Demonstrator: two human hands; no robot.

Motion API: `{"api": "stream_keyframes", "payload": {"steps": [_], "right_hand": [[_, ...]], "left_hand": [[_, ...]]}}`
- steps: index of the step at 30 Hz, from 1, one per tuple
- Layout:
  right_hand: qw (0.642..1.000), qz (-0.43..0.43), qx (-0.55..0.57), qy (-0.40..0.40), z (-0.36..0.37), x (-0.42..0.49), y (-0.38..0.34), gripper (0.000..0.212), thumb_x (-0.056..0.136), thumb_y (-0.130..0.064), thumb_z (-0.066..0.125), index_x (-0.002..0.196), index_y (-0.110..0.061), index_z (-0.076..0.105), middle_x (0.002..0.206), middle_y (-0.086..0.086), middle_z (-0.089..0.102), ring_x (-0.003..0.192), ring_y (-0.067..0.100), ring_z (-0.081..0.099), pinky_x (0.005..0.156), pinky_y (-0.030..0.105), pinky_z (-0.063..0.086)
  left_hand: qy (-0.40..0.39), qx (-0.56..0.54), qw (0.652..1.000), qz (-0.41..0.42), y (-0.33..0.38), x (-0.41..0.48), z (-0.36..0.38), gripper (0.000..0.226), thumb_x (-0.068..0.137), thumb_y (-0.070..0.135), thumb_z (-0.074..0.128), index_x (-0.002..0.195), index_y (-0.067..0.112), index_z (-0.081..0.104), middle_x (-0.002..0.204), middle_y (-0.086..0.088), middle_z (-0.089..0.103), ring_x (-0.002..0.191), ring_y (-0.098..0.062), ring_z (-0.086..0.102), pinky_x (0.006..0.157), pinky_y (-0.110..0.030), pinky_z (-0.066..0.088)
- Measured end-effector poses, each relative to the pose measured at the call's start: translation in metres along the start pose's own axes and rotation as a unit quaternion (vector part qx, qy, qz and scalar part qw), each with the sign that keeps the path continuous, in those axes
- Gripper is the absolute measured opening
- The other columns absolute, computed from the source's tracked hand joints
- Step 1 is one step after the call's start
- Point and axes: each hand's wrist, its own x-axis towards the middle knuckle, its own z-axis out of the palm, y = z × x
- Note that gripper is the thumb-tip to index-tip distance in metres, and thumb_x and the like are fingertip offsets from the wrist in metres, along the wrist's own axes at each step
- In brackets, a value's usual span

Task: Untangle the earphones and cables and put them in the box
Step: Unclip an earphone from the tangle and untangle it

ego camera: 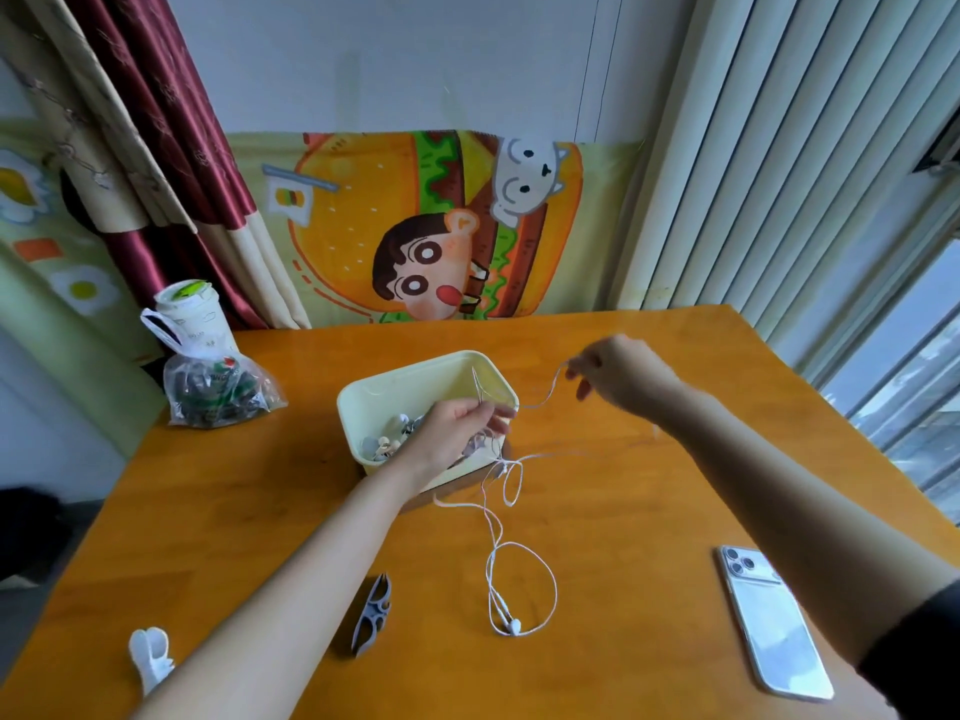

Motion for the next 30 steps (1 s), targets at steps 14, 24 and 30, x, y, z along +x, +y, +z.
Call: {"api": "stream_keyframes", "payload": {"steps": [14,24,30], "right_hand": [[0.983,-0.123,0.133,0.025,0.063,-0.027,-0.029,0.027,0.093,-0.025,0.055,0.081,-0.006,0.07,0.071,0.004,0.065,0.058,0.008,0.049,0.053,0.015,0.034],[0.977,-0.065,0.203,0.0,0.059,-0.023,-0.024,0.037,0.097,-0.03,0.048,0.071,-0.012,0.067,0.053,-0.008,0.051,0.04,0.004,0.04,0.043,0.014,0.03],[0.976,-0.031,0.211,0.047,0.06,-0.017,-0.023,0.026,0.09,-0.021,0.06,0.073,-0.001,0.066,0.067,0.009,0.063,0.054,0.01,0.044,0.048,0.019,0.03]], "left_hand": [[0.017,-0.069,0.997,-0.016,0.021,-0.004,0.009,0.029,0.101,0.018,0.046,0.126,0.016,0.059,0.109,-0.009,0.066,0.084,-0.015,0.06,0.068,-0.025,0.049],[0.083,0.017,0.996,0.011,0.003,-0.005,0.002,0.01,0.094,0.011,0.057,0.091,0.01,0.066,0.085,-0.009,0.067,0.074,-0.019,0.063,0.063,-0.022,0.054],[0.113,0.118,0.986,0.033,-0.004,-0.004,0.0,0.015,0.09,0.023,0.065,0.082,0.011,0.067,0.071,0.003,0.07,0.073,-0.013,0.062,0.072,-0.029,0.049]]}}
